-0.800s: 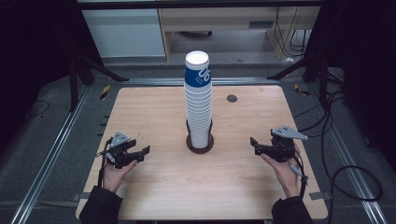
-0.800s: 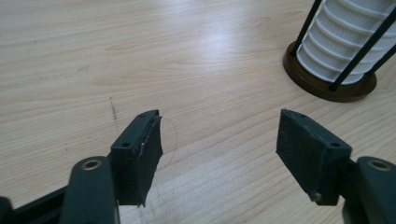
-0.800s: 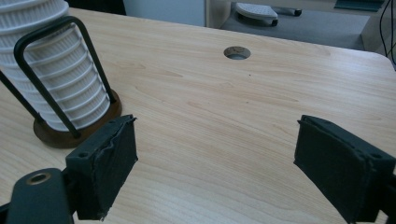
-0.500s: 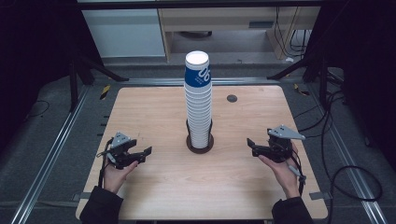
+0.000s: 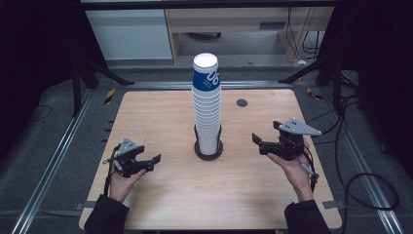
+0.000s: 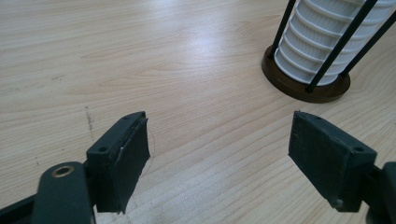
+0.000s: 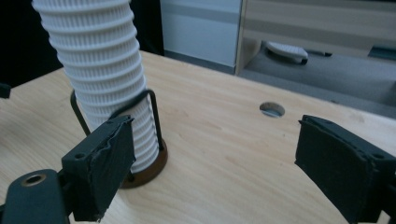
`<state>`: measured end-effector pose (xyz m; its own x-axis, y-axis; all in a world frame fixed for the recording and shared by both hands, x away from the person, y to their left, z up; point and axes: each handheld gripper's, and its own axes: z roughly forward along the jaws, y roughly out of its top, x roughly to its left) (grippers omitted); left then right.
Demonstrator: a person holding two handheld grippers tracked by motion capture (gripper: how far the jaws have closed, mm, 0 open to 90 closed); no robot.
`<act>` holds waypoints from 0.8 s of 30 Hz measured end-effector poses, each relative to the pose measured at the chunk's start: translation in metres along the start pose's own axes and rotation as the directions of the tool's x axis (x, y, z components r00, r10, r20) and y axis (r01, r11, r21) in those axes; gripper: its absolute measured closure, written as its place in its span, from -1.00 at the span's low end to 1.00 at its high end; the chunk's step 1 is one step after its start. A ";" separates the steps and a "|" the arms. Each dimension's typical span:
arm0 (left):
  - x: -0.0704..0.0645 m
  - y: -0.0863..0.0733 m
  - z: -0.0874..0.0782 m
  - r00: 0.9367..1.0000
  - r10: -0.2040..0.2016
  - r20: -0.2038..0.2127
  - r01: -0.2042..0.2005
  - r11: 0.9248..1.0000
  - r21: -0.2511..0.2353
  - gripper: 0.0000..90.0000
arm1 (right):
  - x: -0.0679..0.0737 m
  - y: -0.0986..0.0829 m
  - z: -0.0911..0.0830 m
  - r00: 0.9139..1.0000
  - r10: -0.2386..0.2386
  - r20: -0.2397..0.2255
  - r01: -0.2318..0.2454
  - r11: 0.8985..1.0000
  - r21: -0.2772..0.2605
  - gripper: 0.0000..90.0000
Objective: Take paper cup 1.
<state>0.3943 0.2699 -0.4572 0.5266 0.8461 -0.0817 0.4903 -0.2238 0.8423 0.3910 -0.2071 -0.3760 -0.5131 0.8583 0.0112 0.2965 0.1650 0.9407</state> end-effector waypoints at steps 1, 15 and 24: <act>0.000 0.000 0.000 1.000 0.001 0.002 -0.001 1.000 0.003 -0.57 | 0.001 0.004 -0.001 1.000 -0.003 -0.004 0.003 1.000 -0.012 -0.74; -0.003 -0.001 0.003 1.000 0.018 0.022 -0.019 1.000 0.009 -0.60 | 0.013 0.055 -0.006 0.997 -0.035 -0.063 0.028 0.993 -0.112 -0.76; -0.004 -0.001 0.004 0.999 0.025 0.025 -0.025 1.000 0.017 -0.60 | 0.026 0.085 -0.003 0.992 -0.051 -0.113 0.029 0.983 -0.183 -0.76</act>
<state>0.3942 0.2644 -0.4598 0.5561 0.8278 -0.0743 0.4885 -0.2532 0.8350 0.4007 -0.1720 -0.2946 -0.6151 0.7885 0.0017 0.1292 0.0987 0.9867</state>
